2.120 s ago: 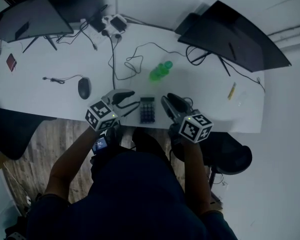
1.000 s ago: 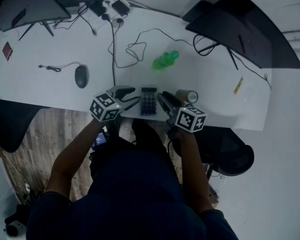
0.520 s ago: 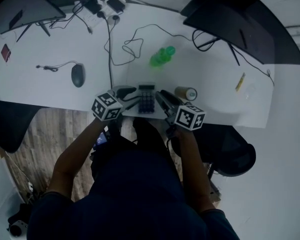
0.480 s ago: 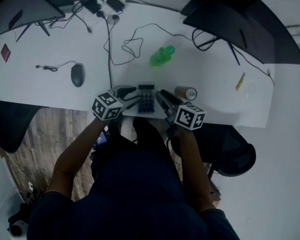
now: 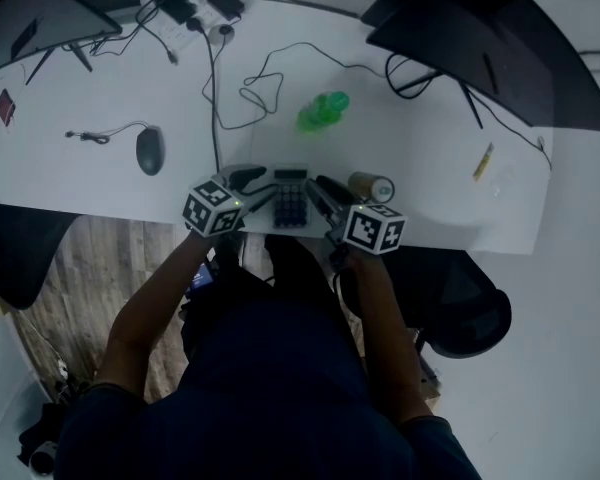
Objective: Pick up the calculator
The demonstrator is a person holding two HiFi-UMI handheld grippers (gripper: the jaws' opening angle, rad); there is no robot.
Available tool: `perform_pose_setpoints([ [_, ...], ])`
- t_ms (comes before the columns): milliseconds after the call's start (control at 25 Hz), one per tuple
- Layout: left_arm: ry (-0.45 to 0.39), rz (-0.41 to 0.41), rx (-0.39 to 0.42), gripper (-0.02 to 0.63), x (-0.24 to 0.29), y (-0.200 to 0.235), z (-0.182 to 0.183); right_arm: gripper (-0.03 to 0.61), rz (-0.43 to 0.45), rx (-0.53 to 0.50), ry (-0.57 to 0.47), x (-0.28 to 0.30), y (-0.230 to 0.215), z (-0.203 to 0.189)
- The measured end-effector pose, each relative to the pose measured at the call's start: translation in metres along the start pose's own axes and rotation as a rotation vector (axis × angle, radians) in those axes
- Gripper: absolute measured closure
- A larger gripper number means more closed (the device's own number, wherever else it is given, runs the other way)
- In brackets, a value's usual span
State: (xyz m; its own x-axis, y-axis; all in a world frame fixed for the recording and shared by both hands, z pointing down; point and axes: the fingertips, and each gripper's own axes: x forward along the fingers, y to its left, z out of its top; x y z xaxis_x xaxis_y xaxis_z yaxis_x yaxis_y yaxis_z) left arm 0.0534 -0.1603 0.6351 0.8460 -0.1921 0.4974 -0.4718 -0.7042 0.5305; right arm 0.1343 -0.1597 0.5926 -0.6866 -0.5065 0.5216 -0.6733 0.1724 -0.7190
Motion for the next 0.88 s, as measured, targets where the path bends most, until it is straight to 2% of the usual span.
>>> perform_pose_setpoints([
  [320, 0.024, -0.010, -0.040, 0.426, 0.003, 0.016, -0.005, 0.463, -0.053, -0.029, 0.082, 0.022, -0.017, -0.014],
  [880, 0.077, -0.038, -0.097, 0.420, 0.017, 0.023, -0.012, 0.463, -0.075, -0.044, 0.161, 0.045, -0.032, -0.028],
])
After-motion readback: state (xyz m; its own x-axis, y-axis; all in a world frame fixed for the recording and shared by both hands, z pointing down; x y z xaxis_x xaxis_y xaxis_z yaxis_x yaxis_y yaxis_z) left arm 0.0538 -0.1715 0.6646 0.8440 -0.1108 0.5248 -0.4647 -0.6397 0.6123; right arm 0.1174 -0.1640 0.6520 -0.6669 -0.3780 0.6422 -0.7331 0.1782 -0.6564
